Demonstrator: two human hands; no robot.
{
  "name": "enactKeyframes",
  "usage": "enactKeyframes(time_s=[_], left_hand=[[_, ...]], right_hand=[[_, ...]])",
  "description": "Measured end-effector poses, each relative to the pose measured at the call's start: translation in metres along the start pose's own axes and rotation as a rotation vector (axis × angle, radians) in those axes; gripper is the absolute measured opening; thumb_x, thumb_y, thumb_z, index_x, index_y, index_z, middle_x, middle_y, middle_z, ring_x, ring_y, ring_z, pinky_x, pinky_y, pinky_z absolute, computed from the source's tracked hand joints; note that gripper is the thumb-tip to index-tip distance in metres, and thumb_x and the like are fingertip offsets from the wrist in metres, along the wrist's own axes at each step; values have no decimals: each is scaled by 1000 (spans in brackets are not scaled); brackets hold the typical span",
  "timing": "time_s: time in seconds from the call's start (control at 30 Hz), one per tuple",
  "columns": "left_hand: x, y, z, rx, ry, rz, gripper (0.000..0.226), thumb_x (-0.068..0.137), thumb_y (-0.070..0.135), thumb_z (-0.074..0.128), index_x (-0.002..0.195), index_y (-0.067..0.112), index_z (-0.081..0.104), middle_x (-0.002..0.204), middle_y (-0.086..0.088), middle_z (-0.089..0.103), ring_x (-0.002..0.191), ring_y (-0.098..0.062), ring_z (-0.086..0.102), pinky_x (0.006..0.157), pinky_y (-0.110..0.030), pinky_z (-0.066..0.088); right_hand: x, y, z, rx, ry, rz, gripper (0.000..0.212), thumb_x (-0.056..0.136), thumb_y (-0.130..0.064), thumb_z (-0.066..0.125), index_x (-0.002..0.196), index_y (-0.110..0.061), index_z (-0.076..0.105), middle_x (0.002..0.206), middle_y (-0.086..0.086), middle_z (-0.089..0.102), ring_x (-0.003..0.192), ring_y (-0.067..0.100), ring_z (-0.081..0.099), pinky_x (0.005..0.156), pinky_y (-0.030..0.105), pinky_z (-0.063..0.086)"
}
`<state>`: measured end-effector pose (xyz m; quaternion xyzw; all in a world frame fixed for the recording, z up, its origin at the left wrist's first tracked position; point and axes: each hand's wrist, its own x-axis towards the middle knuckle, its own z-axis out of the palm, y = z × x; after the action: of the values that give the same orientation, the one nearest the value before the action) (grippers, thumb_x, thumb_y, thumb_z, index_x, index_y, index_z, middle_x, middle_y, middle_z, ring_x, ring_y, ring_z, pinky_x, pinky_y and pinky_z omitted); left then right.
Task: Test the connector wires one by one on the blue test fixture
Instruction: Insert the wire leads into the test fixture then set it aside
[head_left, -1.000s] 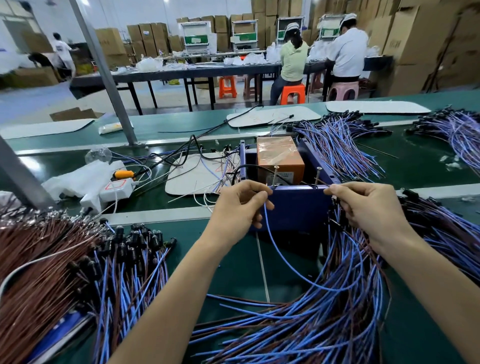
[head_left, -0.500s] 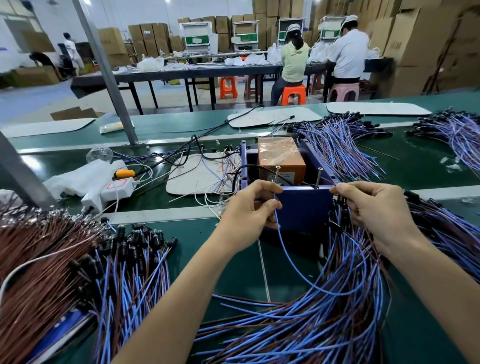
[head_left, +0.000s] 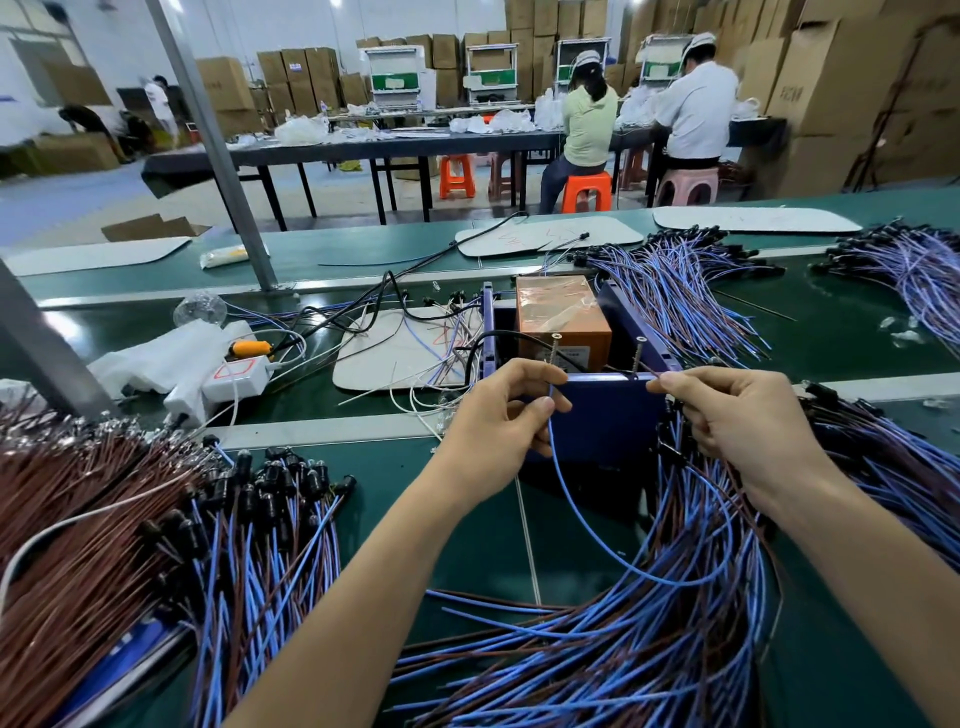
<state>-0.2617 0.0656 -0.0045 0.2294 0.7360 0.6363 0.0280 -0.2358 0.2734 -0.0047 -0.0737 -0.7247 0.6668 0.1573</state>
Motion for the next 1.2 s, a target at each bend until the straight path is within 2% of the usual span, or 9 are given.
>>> enactKeyframes(time_s=[0.43, 0.63, 0.8, 1.03, 1.2], left_hand=[[0, -1, 1, 19, 19, 8, 22, 96, -4, 45, 106, 12, 56, 88, 0, 65, 57, -7, 49, 59, -18, 50], [0, 1, 2, -25, 72, -18, 22, 94, -5, 48, 93, 17, 42, 85, 1, 70, 55, -10, 49, 55, -22, 49], [-1, 1, 3, 37, 105, -10, 25, 94, -5, 44, 98, 18, 51, 78, 0, 69, 54, -9, 48, 55, -22, 50], [-1, 1, 3, 111, 210, -46, 18, 95, 2, 51, 91, 16, 62, 74, -1, 69, 50, -3, 48, 52, -18, 48], [0, 2, 3, 161, 269, -35, 14, 94, 6, 54, 93, 16, 64, 71, 1, 69, 42, -2, 47, 46, -16, 45]], right_hand=[[-5, -6, -3, -10, -22, -14, 15, 90, -12, 63, 82, -9, 75, 45, -3, 32, 38, 9, 22, 37, 15, 21], [-5, -6, -4, -6, -21, -20, 15, 90, -13, 63, 81, -10, 76, 45, -3, 32, 38, 10, 21, 37, 15, 21], [-3, -5, -7, -7, -17, -37, 14, 88, -12, 64, 81, -8, 75, 43, -5, 29, 39, 10, 20, 37, 17, 19], [-1, -6, -7, -18, -32, -34, 15, 90, -12, 63, 80, -9, 74, 43, -5, 28, 39, 10, 19, 39, 17, 18], [0, -7, -6, -28, -29, -34, 15, 88, -12, 65, 77, -11, 76, 44, -5, 30, 41, 10, 21, 40, 18, 19]])
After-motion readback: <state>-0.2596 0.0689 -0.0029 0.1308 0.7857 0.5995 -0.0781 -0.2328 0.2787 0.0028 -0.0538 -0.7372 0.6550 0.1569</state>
